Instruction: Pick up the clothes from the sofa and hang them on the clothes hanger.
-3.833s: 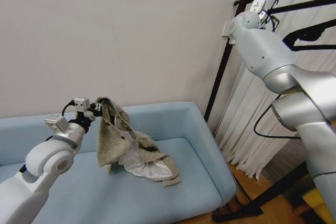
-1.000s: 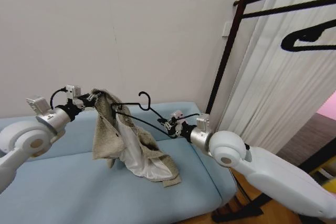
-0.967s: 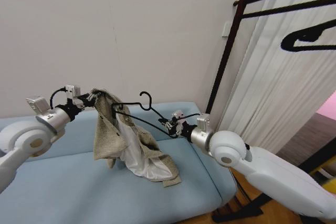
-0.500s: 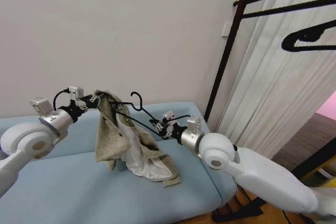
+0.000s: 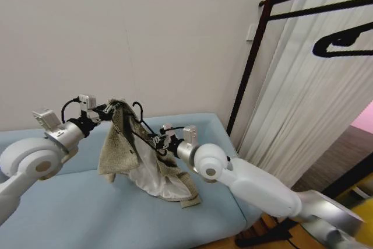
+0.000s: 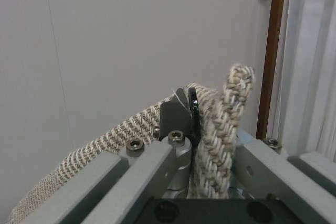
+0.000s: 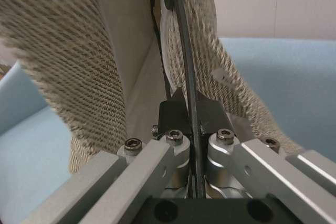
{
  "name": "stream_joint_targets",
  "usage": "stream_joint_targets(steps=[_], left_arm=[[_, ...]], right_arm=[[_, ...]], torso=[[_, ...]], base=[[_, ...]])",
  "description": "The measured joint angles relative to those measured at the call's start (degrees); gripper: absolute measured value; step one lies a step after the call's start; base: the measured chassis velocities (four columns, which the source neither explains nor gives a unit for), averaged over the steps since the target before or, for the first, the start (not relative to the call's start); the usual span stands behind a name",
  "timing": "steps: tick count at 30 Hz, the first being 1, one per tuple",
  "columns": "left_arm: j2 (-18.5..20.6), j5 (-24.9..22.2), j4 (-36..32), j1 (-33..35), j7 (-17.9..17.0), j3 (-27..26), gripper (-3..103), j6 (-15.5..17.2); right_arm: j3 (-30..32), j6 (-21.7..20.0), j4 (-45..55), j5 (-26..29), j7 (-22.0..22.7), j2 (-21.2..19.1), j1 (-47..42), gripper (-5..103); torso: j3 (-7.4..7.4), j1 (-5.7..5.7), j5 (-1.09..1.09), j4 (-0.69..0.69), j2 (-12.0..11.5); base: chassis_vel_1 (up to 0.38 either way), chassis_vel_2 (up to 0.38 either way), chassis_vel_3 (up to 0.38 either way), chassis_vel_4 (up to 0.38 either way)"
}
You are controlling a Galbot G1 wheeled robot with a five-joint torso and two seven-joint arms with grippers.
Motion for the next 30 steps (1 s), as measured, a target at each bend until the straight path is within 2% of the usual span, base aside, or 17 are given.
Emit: stream_joint_targets(steps=[6, 15, 27, 30], left_arm=[[-0.01, -0.13, 0.21, 2.15, 0.02, -3.46, 2, -0.21], [-0.97, 0.28, 1.55, 5.65, 1.05, -6.01, 2, -1.14], [-1.47, 2.19, 0.27, 4.35, 1.81, -4.38, 2, -1.83], [-1.12, 2.19, 2.26, 2.68, 1.98, -3.7, 2, -2.01]], right_arm=[[3.71, 2.27, -1.14, 0.73, 0.64, 0.9, -3.17, 2], [12.83, 2.57, -0.16, 1.99, -0.72, -1.53, -6.1, 2], [13.85, 2.14, -0.39, 2.63, -1.5, -2.35, -1.32, 2], [13.6, 1.73, 0.95, 2.21, -1.69, -4.09, -2.32, 2]], torso=[[0.0, 0.0, 0.01, 0.0, 0.0], [0.0, 0.0, 0.01, -0.01, 0.0], [0.0, 0.0, 0.01, 0.01, 0.0], [-0.01, -0.01, 0.01, -0.01, 0.0]], base=[[0.0, 0.0, 0.0, 0.0], [0.0, 0.0, 0.0, 0.0], [0.0, 0.0, 0.0, 0.0], [0.0, 0.0, 0.0, 0.0]])
